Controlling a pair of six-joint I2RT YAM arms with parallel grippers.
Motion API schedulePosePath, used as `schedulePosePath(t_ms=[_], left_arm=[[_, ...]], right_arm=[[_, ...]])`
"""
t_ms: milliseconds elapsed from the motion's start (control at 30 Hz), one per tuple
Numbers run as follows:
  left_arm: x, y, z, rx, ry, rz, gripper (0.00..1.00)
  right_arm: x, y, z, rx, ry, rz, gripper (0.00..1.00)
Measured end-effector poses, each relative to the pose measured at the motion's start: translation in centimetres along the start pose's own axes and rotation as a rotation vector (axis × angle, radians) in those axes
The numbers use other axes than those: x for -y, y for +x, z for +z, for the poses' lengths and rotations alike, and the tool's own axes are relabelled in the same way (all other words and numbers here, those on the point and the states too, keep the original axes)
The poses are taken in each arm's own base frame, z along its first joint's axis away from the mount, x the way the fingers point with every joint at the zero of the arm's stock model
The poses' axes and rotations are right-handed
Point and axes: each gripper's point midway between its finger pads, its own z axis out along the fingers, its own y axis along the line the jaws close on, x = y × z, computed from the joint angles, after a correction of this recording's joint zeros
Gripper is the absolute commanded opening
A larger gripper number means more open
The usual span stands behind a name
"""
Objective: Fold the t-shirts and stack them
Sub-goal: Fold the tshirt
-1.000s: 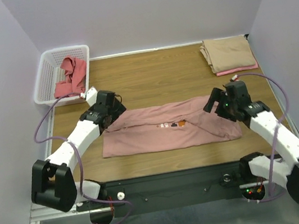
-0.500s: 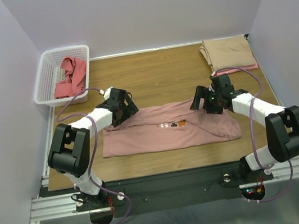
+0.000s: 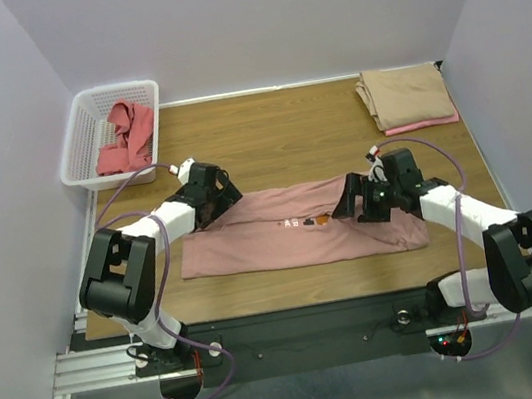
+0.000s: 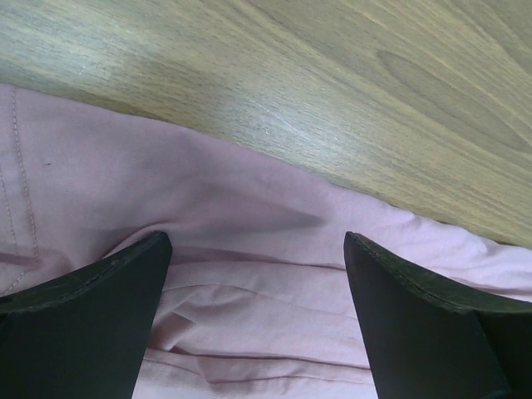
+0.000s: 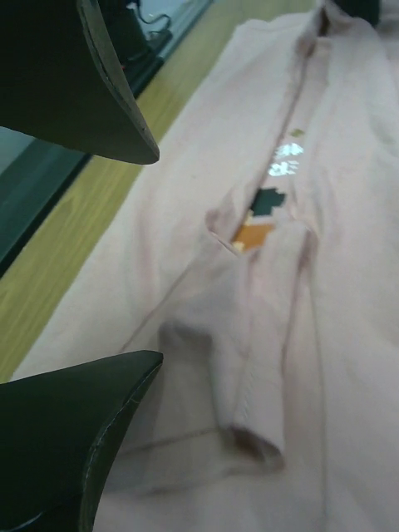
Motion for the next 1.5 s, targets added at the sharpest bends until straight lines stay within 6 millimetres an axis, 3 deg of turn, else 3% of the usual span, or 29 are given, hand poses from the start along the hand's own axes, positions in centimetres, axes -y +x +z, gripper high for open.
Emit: schedulePosePath(t_ms=[200, 367, 467, 567, 667, 800, 933, 1000, 1300, 1500], left_arm=[[0.0, -0.1, -0.1, 0.011, 0.008, -0.016, 0.98], [0.0, -0.1, -0.1, 0.012, 0.008, -0.022, 0.98], [0.0, -0.1, -0.1, 0.011, 0.008, -0.024, 0.98], [0.0, -0.1, -0.2, 0.012, 0.008, -0.025, 0.98], [0.0, -0.1, -0.2, 0.011, 0.008, -0.025, 0.98], [0.0, 0.0, -0.2, 0.011, 0.008, -0.024, 0.98], [-0.1, 0.0, -0.3, 0.013, 0.008, -0.024, 0.98], [-0.2, 0.0, -0.3, 0.013, 0.009, -0.025, 0.98], [-0.2, 0.1, -0.3, 0.015, 0.01, -0.026, 0.98], [-0.2, 0.1, -0.3, 0.015, 0.01, -0.026, 0.98]], right_arm=[[-3.0, 3.9, -0.9, -0.083, -0.129, -0.07, 1.0], [-5.2, 4.9, -3.0, -0.053, -0.191, -0.137, 1.0], [-5.0, 3.0, -4.0, 0.044, -0.116, -0.152, 1.0], [-4.1, -0.7, -4.2, 0.146, 0.018, -0.152, 1.0], [-2.7, -4.6, -2.6, 0.19, 0.174, -0.155, 1.0], [-0.2, -7.3, 1.7, 0.143, 0.318, -0.148, 1.0], [2.8, -5.7, 3.9, 0.053, 0.407, -0.125, 1.0], [3.2, -5.1, 4.1, 0.031, 0.415, -0.12, 1.0], [1.1, -1.8, 1.0, 0.018, 0.271, -0.125, 1.0], [0.3, -0.7, 1.0, -0.021, 0.206, -0.133, 0.96]])
